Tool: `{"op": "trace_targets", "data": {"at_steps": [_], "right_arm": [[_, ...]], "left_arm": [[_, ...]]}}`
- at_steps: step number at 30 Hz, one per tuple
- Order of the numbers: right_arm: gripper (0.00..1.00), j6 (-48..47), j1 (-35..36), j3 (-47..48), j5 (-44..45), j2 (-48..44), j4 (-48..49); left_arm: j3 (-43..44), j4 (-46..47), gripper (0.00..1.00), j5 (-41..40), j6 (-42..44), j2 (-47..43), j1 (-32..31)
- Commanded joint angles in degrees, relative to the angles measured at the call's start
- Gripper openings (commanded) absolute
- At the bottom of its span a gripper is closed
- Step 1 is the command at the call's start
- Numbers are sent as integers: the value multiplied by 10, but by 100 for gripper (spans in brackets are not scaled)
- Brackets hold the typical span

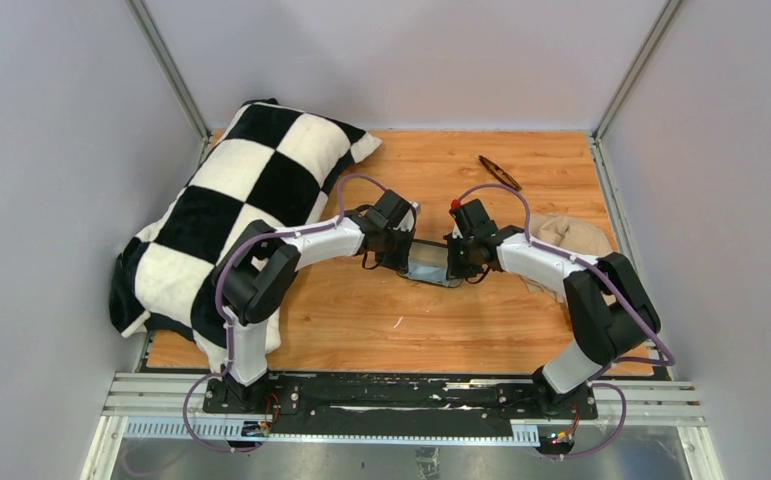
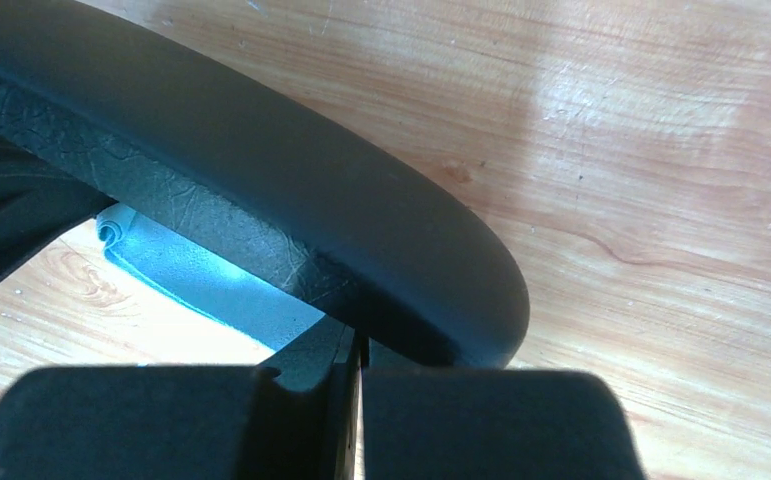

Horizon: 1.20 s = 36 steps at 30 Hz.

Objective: Organize the sunglasses
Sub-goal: Place the glasses cleaning cloth in the sunglasses case.

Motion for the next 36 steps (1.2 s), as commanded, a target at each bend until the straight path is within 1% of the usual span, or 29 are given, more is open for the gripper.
{"op": "trace_targets", "data": {"at_steps": [1,9,15,23,29,31,32,36], "right_arm": [[0,-19,-6,-2,33,3,5],[0,-32,-5,-3,58,16,13],[0,-43,-5,-4,50,18,24],[0,-42,-5,-14,55,4,50],[0,-37,-4,-13,66,8,47],[0,-35,-4,-15,67,7,47],[0,-33,-5,-17,84,5,47],[0,-31,-4,-21,86,6,47]], "left_arm": [[-17,9,0,-28,15,-21,3],[4,8,0,-51,21,3,3],[16,-5,0,-65,37,2,3],[4,7,0,-64,43,-8,3],[5,5,0,-71,38,-8,3],[7,0,0,-66,37,-7,3],[7,-1,0,-63,37,-6,3],[10,2,0,-58,37,-1,3]]}}
